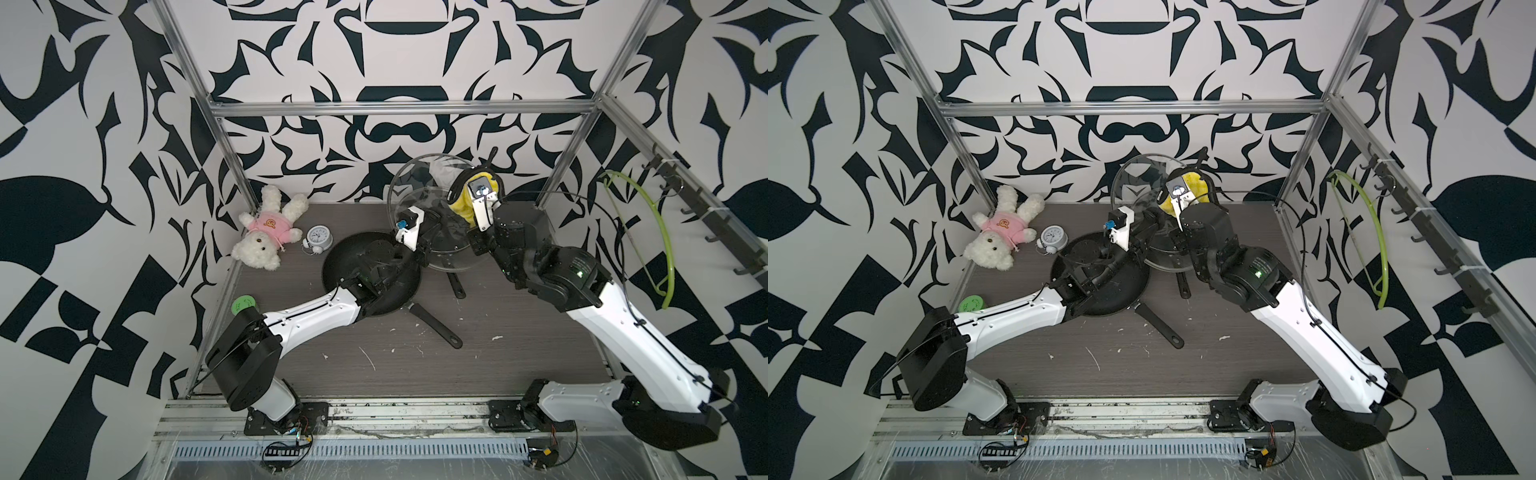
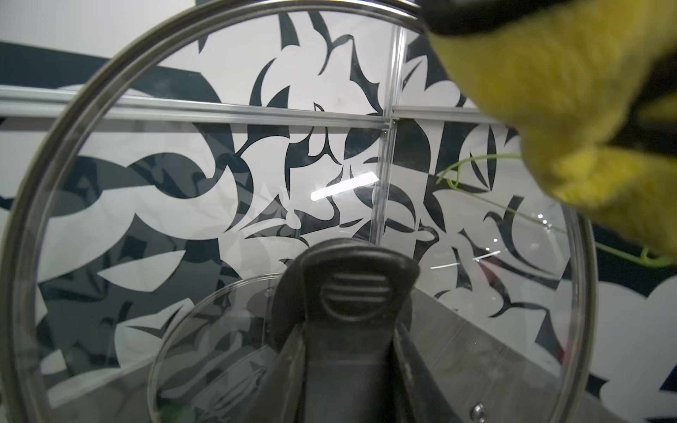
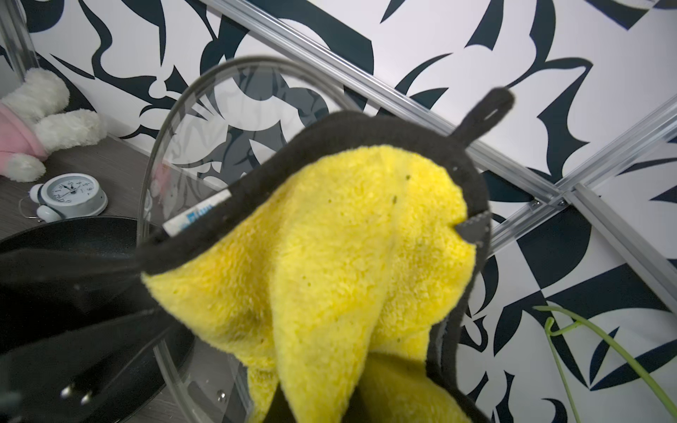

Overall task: Wipe the pot lid with a cloth
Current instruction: Wipe the pot lid.

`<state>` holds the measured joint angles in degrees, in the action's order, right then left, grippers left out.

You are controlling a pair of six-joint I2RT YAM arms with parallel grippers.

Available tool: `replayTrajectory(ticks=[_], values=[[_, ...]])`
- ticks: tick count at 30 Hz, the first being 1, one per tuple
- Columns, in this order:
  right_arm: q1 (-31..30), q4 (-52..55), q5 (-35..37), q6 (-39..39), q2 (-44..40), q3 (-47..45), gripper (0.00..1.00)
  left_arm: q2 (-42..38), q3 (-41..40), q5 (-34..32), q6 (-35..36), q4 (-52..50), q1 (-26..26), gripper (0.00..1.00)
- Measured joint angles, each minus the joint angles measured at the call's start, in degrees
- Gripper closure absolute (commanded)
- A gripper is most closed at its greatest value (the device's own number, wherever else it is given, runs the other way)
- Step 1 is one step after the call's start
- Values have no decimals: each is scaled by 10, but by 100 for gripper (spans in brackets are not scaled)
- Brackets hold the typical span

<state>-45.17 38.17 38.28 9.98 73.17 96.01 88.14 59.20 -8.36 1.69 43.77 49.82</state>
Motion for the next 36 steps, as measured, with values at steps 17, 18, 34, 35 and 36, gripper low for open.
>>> replayTrajectory(ticks=[17,18,34,35,36], values=[[8,145,-96,63,316,385,100,-14,0,89,417,-81,0,100],[8,159,-104,64,337,410,100,-14,0,91,430,-88,0,100],[14,156,-108,42,319,377,100,-13,0,76,379,-75,1,100],[18,145,-105,37,296,349,100,-13,0,73,362,-72,1,100],[23,133,-102,31,271,319,100,-13,0,66,341,-70,1,100]])
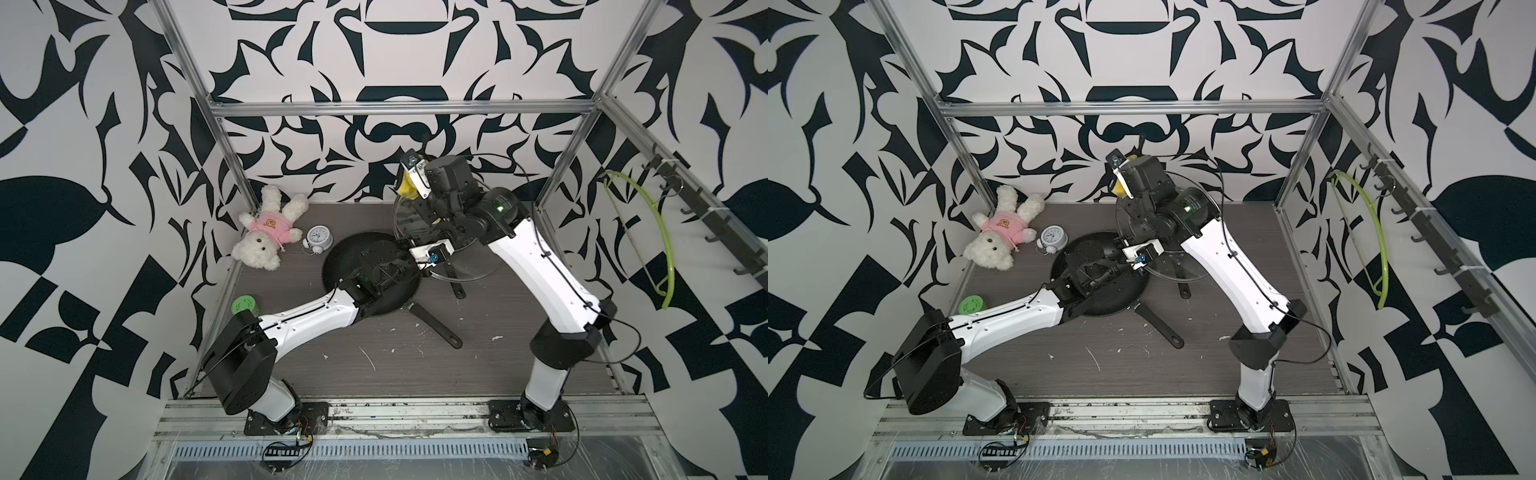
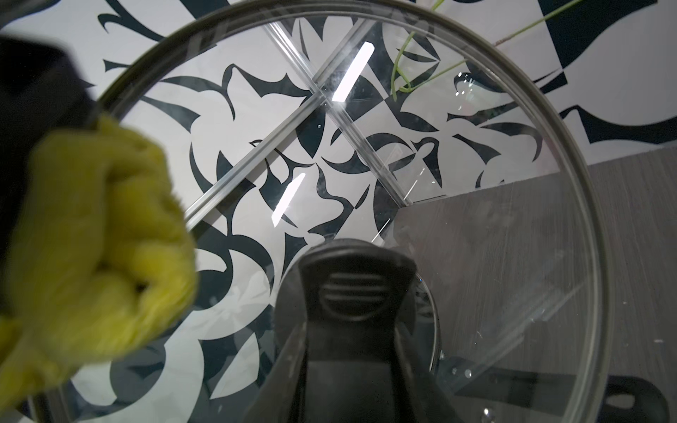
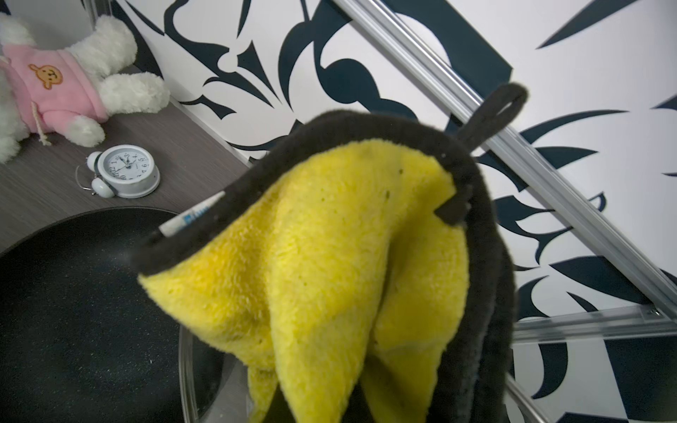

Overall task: Wipe the pot lid with a cloth
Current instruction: Wipe the pot lid.

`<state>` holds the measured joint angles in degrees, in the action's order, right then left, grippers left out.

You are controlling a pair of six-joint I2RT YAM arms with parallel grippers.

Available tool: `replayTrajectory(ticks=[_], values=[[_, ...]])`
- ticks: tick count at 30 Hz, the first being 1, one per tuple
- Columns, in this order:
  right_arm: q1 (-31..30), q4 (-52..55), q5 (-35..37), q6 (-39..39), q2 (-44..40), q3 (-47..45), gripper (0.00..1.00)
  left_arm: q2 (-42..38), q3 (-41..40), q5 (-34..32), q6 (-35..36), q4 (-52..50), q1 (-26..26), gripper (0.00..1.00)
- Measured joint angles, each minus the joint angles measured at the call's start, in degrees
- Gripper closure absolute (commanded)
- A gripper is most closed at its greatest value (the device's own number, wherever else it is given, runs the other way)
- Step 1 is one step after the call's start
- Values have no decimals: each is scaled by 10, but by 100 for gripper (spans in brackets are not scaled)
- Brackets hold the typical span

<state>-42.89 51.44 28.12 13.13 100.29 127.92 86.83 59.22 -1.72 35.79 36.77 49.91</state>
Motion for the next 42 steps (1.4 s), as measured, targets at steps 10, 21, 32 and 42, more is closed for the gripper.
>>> replayTrajectory(ticks=[10,21,32,42], values=[[40,-101,21,-62,-223,-295,100,0,0,-109,-307,25,0,100],[-10,-106,16,-90,-287,-429,100,29,21,-153,-640,66,-2,100],[-37,-119,8,-106,-277,-450,100,31,47,-159,-737,72,-2,100],[-37,-138,83,-107,-328,-442,100,38,41,-125,-600,98,-17,100]])
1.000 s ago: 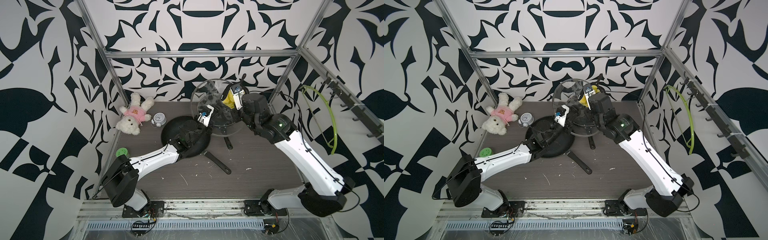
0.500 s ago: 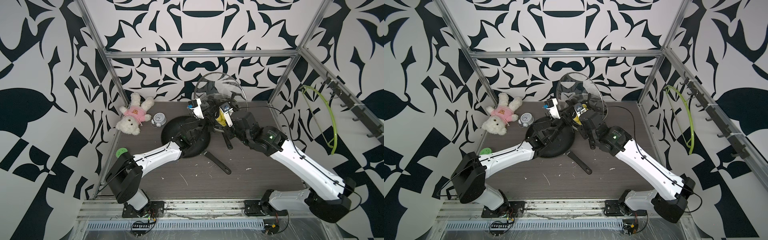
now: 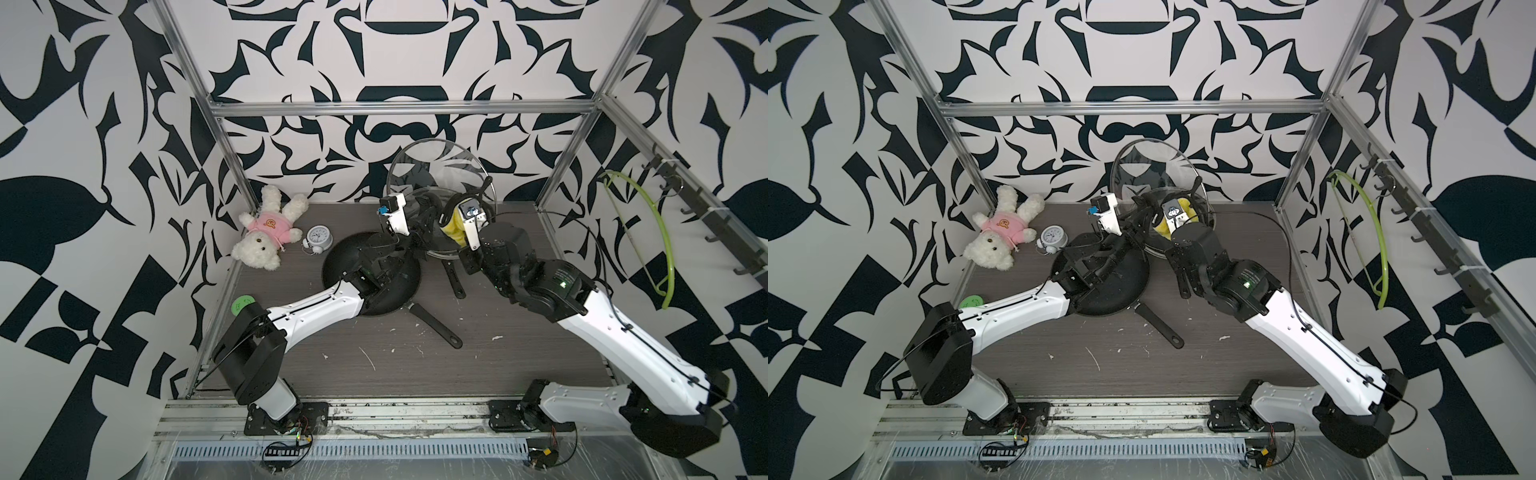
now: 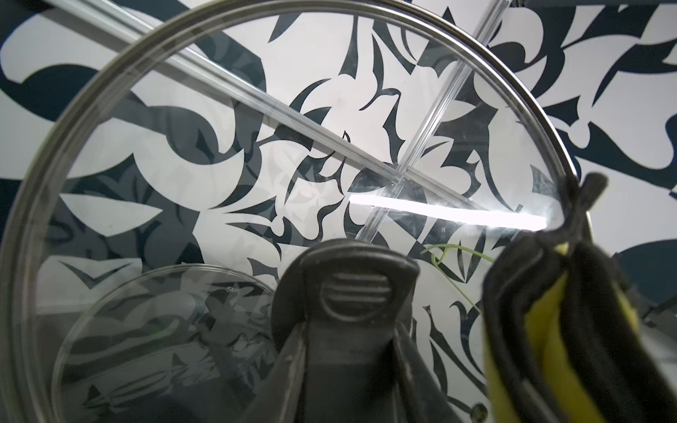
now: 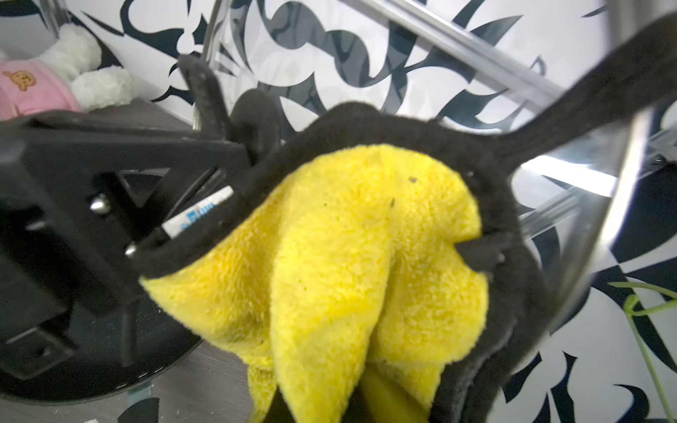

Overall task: Wipe the pot lid with a cloth
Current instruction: Wipe the pot lid.

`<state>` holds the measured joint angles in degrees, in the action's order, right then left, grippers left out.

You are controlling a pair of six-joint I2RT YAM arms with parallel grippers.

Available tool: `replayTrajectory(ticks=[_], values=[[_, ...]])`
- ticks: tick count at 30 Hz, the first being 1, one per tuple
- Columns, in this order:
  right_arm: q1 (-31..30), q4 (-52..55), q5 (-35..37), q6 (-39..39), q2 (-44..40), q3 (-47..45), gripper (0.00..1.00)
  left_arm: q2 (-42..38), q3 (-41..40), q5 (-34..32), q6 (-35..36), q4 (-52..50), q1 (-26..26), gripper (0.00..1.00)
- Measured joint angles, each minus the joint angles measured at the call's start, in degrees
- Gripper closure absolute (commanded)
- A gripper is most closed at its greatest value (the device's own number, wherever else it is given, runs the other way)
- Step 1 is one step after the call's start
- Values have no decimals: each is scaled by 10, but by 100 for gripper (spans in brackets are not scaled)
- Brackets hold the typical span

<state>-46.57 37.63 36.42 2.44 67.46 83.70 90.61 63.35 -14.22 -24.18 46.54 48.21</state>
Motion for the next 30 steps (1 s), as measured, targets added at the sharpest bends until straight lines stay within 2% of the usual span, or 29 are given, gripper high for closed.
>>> replayTrajectory(ticks=[8,13,19,24,30], values=[[12,-2,31,46,36,95,100,-2,-22,69,159,6,-5,100],[13,5,26,80,96,179,100,-16,-31,138,259,-21,-5,100],[13,37,-8,98,190,290,100,-30,-33,189,362,-47,-4,100],[14,67,-43,100,267,361,100,-33,-40,218,414,-56,-5,100],[19,91,-71,91,324,413,100,-33,-45,218,432,-61,-6,100]])
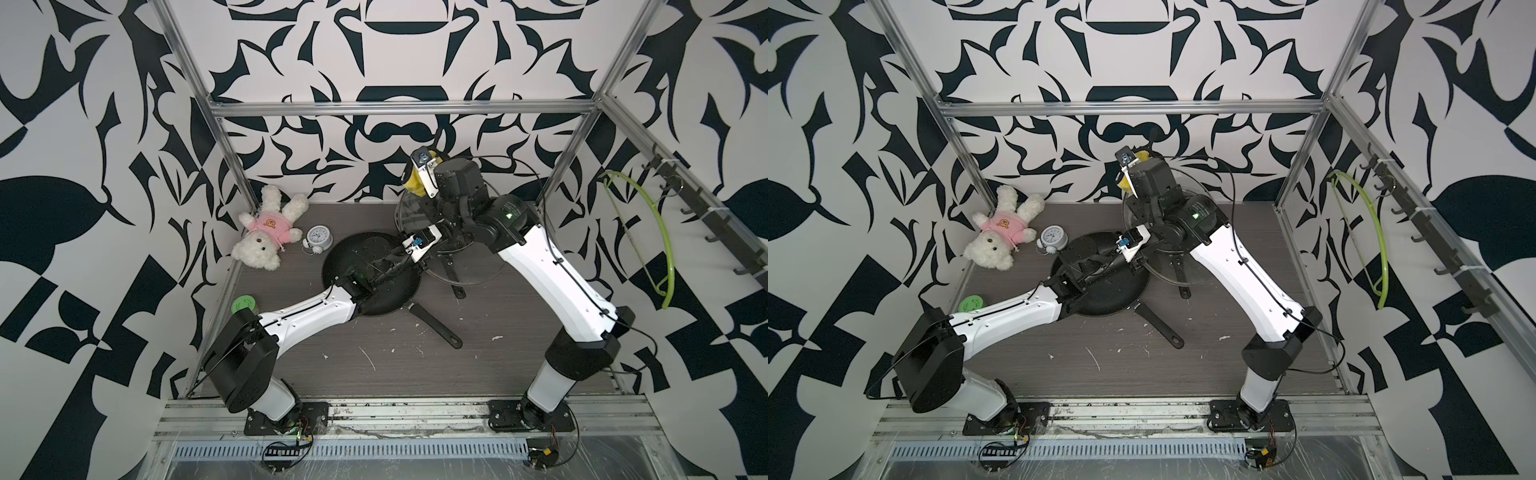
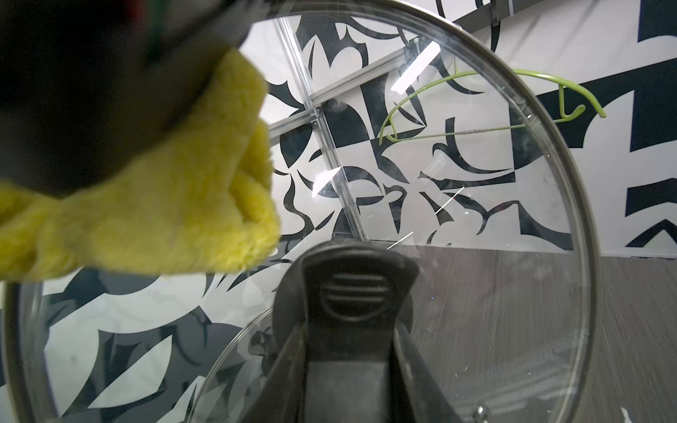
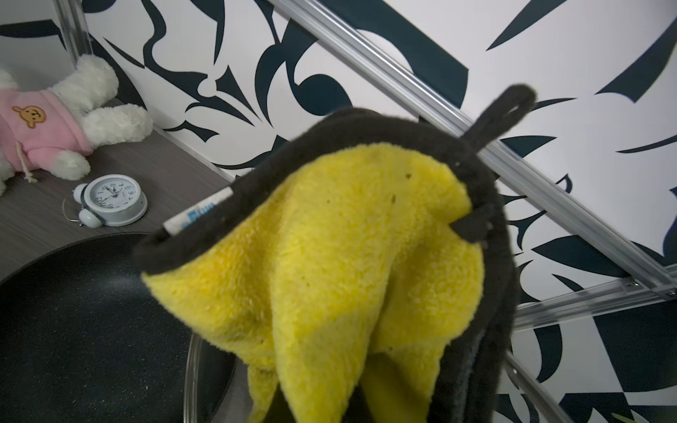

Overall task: Wipe the pot lid with a cloth
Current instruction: Wipe the pot lid.

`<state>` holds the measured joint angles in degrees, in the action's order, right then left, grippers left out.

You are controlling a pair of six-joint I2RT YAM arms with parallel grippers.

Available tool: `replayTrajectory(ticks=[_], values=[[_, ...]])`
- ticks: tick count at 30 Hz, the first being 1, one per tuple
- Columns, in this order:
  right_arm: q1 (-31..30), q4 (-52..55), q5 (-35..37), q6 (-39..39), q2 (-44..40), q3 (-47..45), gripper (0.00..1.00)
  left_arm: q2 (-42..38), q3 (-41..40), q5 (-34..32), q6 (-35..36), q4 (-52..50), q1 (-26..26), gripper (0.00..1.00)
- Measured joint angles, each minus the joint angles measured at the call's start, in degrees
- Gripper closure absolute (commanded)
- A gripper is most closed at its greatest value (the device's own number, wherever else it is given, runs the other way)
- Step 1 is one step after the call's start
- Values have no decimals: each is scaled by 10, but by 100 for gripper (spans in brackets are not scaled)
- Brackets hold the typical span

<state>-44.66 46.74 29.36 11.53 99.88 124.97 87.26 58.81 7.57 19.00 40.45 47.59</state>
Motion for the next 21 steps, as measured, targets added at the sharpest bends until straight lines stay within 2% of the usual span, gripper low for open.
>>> replayTrajectory(ticks=[4,8,12,21], values=[[-3,5,-12,-10,5,-5,100,-1,0,-13,-5,-2,1,100],[-4,-40,-12,-29,-34,-58,100,-10,-3,-26,-15,-23,7,100],[0,-97,-3,-50,-110,-149,100,-24,-12,-44,-38,-49,16,100],[21,-168,51,-108,-312,-351,100,-66,-17,-162,-145,-129,-1,100]])
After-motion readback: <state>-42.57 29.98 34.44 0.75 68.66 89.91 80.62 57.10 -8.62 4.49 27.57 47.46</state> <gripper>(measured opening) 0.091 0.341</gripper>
